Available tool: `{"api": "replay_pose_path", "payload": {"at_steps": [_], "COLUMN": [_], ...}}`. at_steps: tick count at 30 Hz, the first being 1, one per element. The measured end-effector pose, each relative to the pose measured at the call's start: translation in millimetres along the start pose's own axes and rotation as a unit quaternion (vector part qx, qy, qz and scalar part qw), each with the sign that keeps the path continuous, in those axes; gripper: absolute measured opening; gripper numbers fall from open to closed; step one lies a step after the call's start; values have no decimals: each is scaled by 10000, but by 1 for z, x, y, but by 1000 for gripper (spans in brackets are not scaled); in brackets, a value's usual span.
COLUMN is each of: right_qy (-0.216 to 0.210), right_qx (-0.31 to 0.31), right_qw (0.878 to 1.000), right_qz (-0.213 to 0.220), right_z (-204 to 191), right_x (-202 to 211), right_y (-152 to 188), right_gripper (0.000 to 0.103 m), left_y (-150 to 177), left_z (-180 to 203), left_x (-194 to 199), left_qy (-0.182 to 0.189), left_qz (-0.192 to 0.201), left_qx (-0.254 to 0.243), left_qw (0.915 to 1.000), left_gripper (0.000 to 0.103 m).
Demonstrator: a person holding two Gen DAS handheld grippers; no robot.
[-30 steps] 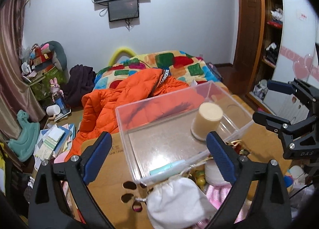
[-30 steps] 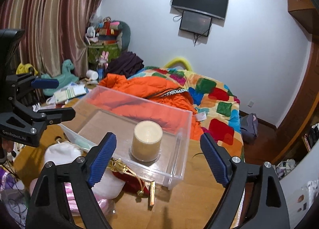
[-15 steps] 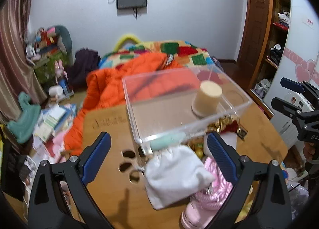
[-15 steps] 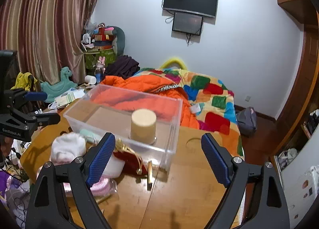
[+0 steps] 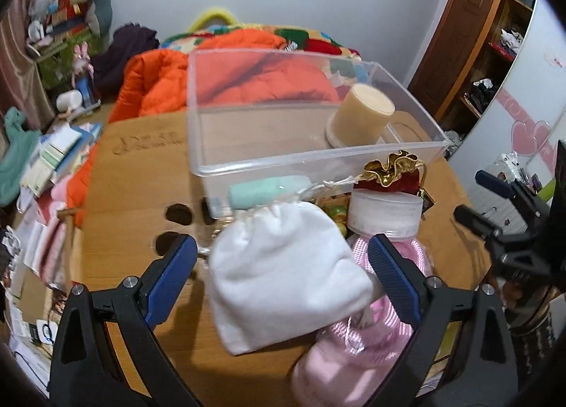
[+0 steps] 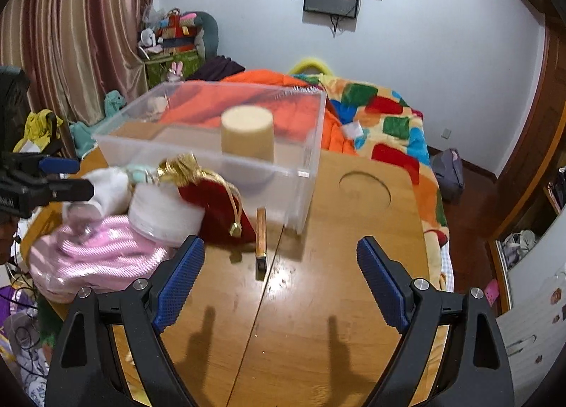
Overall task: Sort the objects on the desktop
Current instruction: 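Grasp the white drawstring pouch with the left gripper while the right gripper grasps the gold stick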
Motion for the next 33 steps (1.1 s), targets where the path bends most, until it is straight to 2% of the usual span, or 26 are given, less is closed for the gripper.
{"api": "replay_pose_path", "payload": {"at_steps": [5, 11, 13, 17, 21, 26, 27, 31, 33], "right_qy": [-35, -75, -112, -220, -323, -392, -399, -424, -427], "right_qx": [-15, -9, -26, -76, -115, -168, -166, -156, -157], "right_qw": [9999, 9997, 9996, 9992, 9985, 9976, 9975, 9976, 9976], "right_qz": [-108, -240, -265, -331, -425, -544, -565, -532, -524], "right_z": [6, 13, 15, 20, 23, 26, 26, 27, 28], "right_x": [-9, -25, -28, -36, -45, -55, -56, -57, -58], "right_y": [7, 10, 9, 7, 8, 8, 8, 7, 6], "right_gripper": [85, 82, 77, 73, 61, 49, 45, 31, 24], "left_y": [5, 11, 12, 17, 15, 12, 12, 17, 19], "left_z": [6, -10, -16, -28, -30, -19, -18, -12, -12], "left_x": [-18, -22, -23, -24, -34, -38, -39, -31, -26], "left_qy": [-188, 15, -11, -135, -72, -359, -404, -402, -448], "left_qz": [-213, -388, -415, -390, -530, -250, -200, 61, 161], "left_qx": [-186, -22, -127, -321, -258, -446, -495, -693, -737], "left_qw": [9994, 9992, 9991, 9986, 9982, 9980, 9978, 9968, 9961], "left_gripper": [98, 100, 100, 100, 100, 100, 98, 73, 71]}}
Point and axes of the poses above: each gripper's, at about its wrist camera, not at the fingertips, and x roughly against the way its jaws point, z to its right, y to its underside, the point moved 2 cm from there along -x, roughly the way its jaws point, and after that the axes turned 15 degrees about -y, right-handed, at the moved point
